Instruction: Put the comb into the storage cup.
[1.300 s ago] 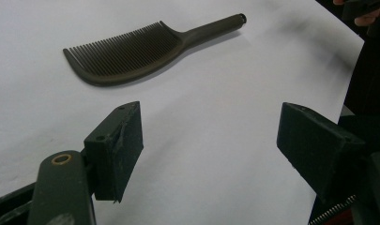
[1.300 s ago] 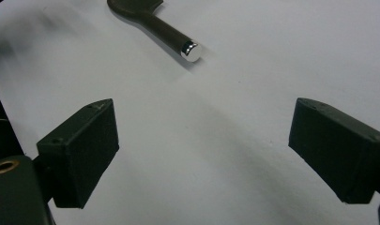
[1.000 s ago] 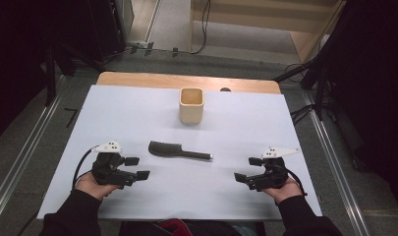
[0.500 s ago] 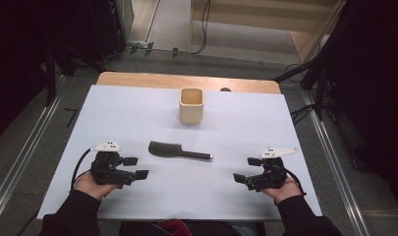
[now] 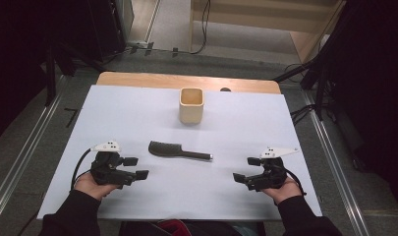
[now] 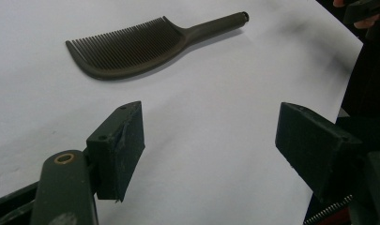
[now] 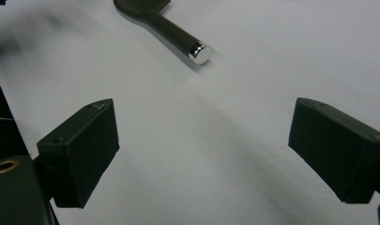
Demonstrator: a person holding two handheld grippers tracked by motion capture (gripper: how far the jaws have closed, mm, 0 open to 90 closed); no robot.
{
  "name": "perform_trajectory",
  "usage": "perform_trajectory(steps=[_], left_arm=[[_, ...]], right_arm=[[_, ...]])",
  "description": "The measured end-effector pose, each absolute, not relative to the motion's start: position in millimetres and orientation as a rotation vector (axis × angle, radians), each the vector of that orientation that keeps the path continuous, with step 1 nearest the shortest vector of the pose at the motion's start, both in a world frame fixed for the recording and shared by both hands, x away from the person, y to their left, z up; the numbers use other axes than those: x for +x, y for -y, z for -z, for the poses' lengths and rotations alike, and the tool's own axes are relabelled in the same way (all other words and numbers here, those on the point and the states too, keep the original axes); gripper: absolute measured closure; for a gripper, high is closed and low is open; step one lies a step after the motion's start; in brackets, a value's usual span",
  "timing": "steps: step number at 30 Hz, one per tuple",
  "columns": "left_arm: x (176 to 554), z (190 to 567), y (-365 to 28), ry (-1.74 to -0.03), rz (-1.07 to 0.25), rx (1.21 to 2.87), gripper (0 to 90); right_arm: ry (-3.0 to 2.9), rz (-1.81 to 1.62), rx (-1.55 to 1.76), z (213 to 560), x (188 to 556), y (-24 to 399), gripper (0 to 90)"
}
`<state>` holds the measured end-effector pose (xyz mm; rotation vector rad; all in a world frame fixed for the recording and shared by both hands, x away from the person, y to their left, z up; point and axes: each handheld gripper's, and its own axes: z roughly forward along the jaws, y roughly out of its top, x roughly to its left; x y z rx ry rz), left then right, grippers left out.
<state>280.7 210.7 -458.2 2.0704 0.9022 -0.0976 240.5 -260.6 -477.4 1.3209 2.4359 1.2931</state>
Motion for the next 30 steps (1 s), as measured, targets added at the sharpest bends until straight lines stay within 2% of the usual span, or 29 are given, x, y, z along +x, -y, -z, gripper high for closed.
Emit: perform_trajectory(steps=[14,18,30], left_arm=[[280.8,459.0,-210.3,-0.905,0.091,2.077,24.6],[282.5,461.2,-209.8,-0.937,0.080,2.080,21.9],[297.6,465.6,-207.5,-0.979,0.052,2.122,23.4]], right_arm=[[-2.442,-1.281,1.326,477.8,240.4,260.6,7.2],[-2.444,-1.276,1.327,477.9,240.2,260.2,7.3],[-2.452,-1.264,1.322,478.5,240.4,259.5,7.3]])
